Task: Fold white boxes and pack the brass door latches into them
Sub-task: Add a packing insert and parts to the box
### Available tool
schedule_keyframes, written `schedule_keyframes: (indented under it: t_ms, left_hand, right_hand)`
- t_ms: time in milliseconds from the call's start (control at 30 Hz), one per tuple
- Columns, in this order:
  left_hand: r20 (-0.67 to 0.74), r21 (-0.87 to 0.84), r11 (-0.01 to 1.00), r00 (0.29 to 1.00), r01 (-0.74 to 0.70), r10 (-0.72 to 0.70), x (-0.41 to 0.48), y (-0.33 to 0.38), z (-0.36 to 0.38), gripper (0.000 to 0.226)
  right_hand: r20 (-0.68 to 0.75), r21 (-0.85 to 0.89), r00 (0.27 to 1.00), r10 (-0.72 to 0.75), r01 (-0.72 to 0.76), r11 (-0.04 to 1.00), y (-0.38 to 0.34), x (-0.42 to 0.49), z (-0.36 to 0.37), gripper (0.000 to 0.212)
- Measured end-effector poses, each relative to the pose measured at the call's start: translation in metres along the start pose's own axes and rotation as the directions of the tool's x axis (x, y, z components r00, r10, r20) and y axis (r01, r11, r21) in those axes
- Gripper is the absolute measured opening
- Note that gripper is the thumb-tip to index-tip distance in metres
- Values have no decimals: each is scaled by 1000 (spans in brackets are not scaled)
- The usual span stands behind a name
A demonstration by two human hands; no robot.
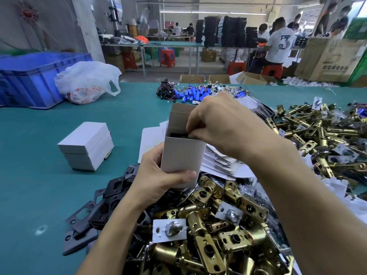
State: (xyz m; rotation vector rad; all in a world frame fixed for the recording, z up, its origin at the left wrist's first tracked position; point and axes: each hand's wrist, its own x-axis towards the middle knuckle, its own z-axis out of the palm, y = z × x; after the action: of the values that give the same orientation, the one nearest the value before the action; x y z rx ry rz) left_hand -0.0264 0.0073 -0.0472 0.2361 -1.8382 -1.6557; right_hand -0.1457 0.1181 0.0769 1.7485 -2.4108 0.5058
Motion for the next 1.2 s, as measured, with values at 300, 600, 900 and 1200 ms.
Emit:
schedule_keyframes:
  t_ms: [300, 600, 900, 1200]
  left_hand:
    - [-16, -13, 1000, 1000, -3, 3, -1, -1, 0, 47]
    - [-43, -74, 997, 999, -5, 2, 0, -2, 1, 46]
    - [-66, -6, 999, 997, -34, 33, -1, -2, 3, 45]
    - [-24, -29, 999, 1000, -18, 17, 0, -4, 4, 48]
  right_hand:
    - [48, 38, 998, 34, -36, 999, 4, -1, -1, 12]
    - [-68, 95, 995, 69, -62, 994, -2, -5, 0, 10]
    - [-26, -56, 980, 195, -197, 979, -2, -3, -3, 19]
    - [-44, -25, 969, 243, -245, 969, -3, -9, -3, 24]
